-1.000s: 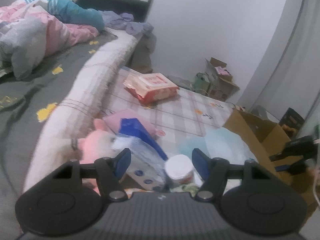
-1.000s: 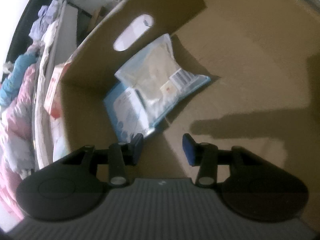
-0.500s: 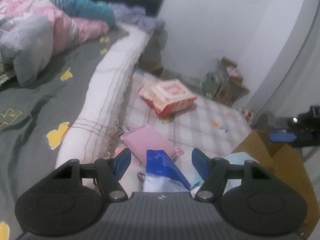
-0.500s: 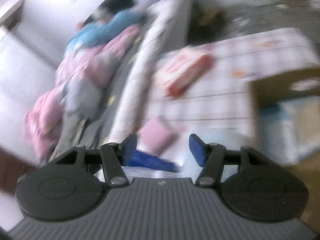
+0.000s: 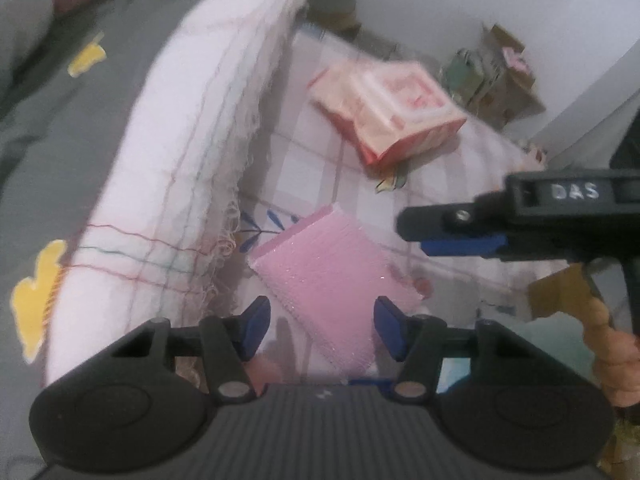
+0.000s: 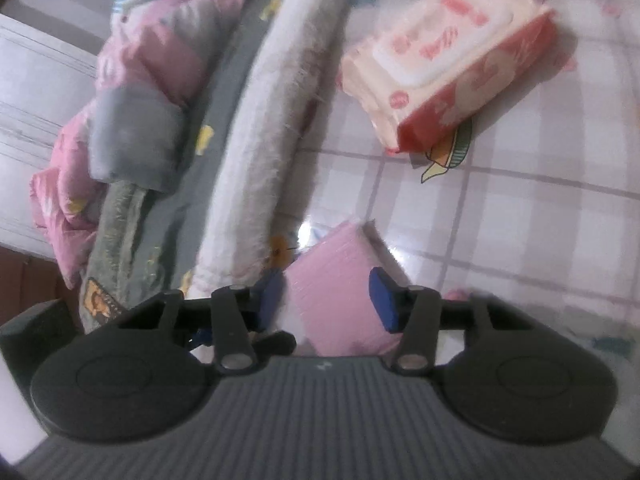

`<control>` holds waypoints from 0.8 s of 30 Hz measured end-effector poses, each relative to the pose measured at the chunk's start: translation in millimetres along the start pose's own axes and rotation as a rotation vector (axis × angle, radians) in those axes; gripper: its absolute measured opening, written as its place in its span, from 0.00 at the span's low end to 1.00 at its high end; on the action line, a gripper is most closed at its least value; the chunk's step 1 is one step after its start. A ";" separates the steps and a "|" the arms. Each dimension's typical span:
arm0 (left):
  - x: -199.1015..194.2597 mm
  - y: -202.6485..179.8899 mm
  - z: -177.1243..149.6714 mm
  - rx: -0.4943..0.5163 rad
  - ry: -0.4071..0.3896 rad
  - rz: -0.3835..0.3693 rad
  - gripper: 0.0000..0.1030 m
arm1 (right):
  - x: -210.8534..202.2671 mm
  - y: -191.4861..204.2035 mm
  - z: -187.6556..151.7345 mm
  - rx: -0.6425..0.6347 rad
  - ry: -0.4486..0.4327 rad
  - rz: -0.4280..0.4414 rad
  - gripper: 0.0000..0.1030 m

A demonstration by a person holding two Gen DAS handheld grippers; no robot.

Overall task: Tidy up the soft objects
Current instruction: 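Move the right tool to the pink sponge pad and grasp it, then carry the pink sponge pad with the right tool into the cardboard box and release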

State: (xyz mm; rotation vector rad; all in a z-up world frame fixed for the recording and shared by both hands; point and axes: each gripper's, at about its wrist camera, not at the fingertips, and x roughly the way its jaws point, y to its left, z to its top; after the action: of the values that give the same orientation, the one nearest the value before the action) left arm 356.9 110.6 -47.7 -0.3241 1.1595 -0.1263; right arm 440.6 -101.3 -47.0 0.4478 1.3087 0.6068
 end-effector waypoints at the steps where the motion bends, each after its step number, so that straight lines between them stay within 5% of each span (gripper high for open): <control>1: 5.9 1.5 2.0 -0.009 0.019 -0.002 0.56 | 9.7 -3.2 2.8 0.006 0.011 -0.007 0.45; 13: 36.6 1.8 14.4 -0.042 0.104 -0.043 0.59 | 65.8 -39.9 13.4 0.076 0.119 0.003 0.40; 24: -10.3 -15.6 20.7 0.009 -0.059 -0.020 0.57 | 38.3 -29.8 9.2 0.084 0.050 0.062 0.36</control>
State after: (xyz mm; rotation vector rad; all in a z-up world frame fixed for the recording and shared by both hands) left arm 372.8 102.3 -26.3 -0.3293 1.0973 -0.1392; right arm 459.8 -99.3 -92.4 0.5474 1.3753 0.6195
